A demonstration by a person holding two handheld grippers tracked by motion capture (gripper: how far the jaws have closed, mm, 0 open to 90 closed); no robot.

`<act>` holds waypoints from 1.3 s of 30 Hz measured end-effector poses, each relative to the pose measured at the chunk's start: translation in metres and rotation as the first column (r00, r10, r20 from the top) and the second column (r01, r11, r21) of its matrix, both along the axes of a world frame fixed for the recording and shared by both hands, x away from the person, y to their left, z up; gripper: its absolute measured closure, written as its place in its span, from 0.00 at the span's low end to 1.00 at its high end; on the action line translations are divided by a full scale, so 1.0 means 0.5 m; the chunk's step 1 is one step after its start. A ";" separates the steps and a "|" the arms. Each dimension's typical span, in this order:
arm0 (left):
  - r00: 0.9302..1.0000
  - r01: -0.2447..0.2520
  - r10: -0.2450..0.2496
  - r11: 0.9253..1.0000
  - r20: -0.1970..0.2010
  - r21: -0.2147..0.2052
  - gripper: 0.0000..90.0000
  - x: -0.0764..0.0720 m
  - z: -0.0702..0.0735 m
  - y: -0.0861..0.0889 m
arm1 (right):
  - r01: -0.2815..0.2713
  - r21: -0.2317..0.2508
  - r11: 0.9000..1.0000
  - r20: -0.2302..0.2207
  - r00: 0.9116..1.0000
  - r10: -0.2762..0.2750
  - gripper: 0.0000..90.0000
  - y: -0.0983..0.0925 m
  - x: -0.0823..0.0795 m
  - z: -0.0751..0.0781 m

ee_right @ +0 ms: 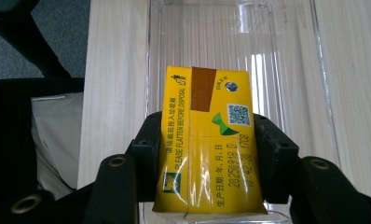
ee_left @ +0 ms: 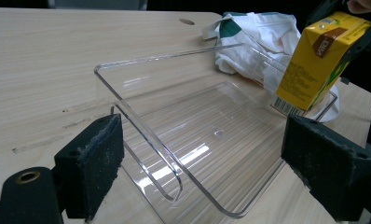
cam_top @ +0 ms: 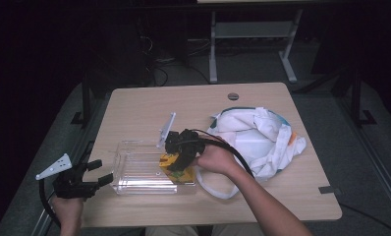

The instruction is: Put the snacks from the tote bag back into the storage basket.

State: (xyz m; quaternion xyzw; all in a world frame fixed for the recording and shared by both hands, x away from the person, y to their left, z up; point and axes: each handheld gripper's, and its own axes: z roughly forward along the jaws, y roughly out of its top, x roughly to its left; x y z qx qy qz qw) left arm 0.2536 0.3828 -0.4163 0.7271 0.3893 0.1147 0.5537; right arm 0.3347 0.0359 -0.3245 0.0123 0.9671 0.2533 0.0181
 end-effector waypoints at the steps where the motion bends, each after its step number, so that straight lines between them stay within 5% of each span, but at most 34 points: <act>1: 1.000 0.000 0.000 1.000 0.000 -0.002 0.14 0.000 0.000 0.000 | -0.001 0.001 1.000 0.000 1.000 0.001 0.56 0.000 0.001 -0.004; 39: 1.000 0.001 -0.001 1.000 -0.001 0.002 0.14 0.000 0.001 0.002 | -0.022 -0.038 0.999 -0.046 0.999 0.020 0.56 0.011 0.011 -0.059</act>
